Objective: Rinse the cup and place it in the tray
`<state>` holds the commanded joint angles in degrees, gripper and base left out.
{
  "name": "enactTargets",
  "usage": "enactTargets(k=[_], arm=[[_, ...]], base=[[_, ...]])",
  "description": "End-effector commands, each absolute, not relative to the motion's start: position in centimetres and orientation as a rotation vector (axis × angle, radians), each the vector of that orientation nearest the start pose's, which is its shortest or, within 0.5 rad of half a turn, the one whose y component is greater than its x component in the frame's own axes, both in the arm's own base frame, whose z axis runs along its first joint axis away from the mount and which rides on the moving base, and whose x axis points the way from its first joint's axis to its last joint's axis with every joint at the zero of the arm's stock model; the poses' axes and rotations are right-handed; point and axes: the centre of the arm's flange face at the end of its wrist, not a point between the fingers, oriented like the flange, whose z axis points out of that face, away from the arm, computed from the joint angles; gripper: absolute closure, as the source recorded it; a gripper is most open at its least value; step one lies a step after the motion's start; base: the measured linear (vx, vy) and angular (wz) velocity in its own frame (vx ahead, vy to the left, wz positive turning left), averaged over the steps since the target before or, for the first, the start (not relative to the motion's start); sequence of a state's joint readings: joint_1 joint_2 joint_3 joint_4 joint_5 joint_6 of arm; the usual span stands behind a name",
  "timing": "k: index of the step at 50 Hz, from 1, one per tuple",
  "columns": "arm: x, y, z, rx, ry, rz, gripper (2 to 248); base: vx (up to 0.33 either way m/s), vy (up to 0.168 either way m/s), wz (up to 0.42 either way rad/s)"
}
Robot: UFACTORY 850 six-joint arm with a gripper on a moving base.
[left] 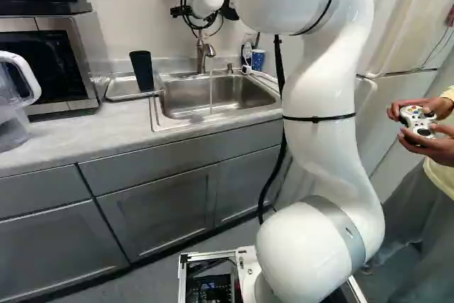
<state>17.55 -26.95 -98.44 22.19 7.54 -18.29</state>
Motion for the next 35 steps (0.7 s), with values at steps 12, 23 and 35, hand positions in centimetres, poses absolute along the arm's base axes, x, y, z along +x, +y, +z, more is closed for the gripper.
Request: enactTargets(k=[12,23,35], arm=[[68.62,21.74,69.81,-2.293,-0.246,-1.820,3],[68.52,21.83,69.52,-2.317,-0.260,-1.778,3],[68.32,21.92,69.26,-2.340,-0.275,-1.735,3]], base=[[0.000,0.000,0.000],[0.000,0.000,0.000],[0.000,0.000,0.000]])
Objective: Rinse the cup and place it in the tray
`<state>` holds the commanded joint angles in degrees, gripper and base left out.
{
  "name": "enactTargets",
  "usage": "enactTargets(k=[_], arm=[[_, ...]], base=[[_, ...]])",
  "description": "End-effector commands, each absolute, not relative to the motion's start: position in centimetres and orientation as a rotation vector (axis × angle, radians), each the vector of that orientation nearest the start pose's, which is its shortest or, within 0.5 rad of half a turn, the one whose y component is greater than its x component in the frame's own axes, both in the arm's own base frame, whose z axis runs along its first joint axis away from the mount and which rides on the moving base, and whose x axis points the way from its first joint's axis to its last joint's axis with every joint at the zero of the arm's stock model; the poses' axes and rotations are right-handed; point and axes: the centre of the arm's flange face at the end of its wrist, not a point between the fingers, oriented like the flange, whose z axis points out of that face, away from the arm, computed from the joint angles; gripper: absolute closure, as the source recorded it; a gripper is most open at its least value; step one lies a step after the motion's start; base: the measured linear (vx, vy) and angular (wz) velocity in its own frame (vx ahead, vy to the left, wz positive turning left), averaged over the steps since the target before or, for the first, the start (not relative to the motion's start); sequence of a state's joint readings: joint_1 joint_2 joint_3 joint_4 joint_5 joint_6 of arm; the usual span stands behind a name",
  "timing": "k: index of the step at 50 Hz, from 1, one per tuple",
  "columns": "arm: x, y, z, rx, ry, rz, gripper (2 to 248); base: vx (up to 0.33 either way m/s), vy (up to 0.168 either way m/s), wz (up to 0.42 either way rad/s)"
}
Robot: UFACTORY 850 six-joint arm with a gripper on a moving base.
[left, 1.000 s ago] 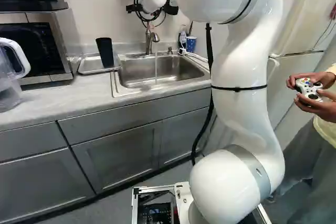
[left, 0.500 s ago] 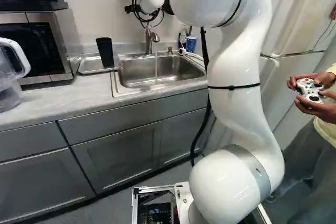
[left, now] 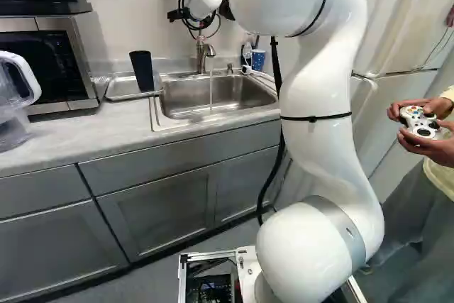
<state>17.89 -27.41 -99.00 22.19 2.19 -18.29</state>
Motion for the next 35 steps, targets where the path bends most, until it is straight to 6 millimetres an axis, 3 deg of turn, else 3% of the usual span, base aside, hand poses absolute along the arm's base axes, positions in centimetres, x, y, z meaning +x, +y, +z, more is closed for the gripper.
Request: enactTargets(k=[27,35], arm=[[64.5,19.5,69.2,-2.422,-0.283,-1.624,3],[64.3,19.3,69.1,-2.433,-0.288,-1.603,3]], base=[[0.000,0.000,0.000],[0.000,0.000,0.000]])
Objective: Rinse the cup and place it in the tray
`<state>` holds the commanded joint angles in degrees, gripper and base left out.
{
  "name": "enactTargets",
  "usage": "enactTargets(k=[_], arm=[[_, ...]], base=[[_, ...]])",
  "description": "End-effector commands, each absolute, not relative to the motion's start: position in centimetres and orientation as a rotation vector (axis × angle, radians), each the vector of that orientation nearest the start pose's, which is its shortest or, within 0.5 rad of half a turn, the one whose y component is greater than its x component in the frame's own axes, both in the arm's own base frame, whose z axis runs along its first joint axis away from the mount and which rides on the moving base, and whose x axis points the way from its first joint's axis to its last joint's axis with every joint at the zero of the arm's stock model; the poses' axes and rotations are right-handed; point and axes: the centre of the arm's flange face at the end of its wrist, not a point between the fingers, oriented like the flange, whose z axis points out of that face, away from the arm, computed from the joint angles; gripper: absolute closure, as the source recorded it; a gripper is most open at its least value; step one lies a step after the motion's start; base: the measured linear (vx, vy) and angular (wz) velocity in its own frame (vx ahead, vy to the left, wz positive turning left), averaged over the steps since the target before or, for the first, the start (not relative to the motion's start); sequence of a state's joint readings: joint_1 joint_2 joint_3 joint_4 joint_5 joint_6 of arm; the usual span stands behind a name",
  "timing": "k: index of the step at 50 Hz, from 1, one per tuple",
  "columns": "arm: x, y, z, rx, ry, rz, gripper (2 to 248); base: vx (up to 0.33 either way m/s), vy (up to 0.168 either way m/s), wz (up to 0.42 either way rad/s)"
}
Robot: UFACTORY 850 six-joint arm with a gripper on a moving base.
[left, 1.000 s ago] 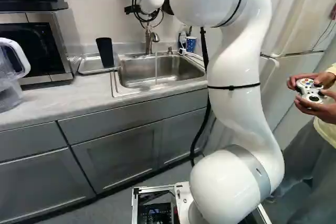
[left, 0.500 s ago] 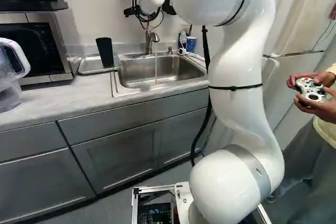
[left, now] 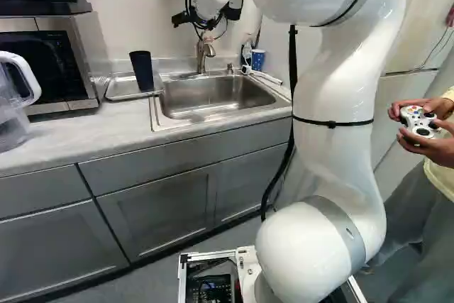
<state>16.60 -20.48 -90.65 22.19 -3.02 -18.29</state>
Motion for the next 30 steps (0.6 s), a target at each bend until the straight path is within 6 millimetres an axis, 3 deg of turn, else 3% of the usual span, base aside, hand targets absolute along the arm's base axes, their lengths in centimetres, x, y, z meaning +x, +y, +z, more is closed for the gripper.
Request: enactTargets(k=[20,30], arm=[[64.4,19.2,69.6,-2.399,-0.267,-1.673,3],[63.4,19.4,70.3,-2.348,-0.249,-1.760,3]], base=[[0.000,0.000,0.000],[0.000,0.000,0.000]])
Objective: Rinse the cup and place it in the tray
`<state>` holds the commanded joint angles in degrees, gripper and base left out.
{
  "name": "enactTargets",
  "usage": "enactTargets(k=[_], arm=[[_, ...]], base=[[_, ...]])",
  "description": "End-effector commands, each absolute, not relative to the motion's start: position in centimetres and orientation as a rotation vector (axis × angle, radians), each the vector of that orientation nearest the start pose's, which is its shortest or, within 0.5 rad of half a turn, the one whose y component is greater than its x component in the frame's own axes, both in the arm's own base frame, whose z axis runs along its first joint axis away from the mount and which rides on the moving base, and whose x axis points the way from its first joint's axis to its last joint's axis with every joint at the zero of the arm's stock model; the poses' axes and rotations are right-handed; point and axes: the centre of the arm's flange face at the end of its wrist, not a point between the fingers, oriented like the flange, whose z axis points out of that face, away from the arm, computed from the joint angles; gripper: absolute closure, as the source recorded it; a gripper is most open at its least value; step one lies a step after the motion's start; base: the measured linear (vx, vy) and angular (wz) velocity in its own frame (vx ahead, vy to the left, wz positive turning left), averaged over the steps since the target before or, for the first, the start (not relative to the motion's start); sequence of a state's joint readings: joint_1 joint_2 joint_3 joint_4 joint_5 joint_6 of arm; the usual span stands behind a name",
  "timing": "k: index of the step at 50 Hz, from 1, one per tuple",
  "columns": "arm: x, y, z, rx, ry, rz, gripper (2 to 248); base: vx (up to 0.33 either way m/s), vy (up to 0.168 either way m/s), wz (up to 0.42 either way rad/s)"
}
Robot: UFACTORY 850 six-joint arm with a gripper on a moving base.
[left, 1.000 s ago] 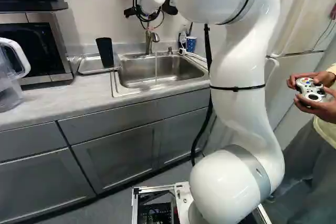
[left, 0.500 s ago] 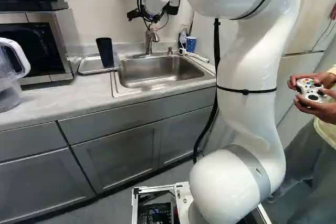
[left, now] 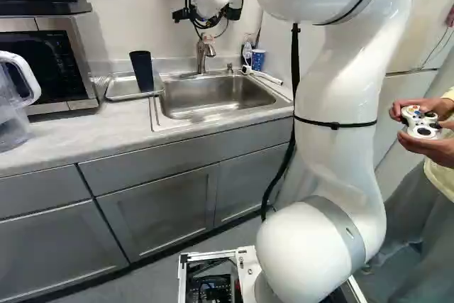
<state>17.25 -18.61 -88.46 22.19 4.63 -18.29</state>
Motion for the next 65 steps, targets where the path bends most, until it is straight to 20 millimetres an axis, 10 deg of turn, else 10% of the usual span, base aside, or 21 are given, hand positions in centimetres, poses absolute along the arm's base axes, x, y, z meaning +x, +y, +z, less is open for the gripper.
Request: enactTargets(k=[65], arm=[[53.8,21.4,70.2,-2.380,-0.372,-1.601,3]], base=[[0.000,0.000,0.000]])
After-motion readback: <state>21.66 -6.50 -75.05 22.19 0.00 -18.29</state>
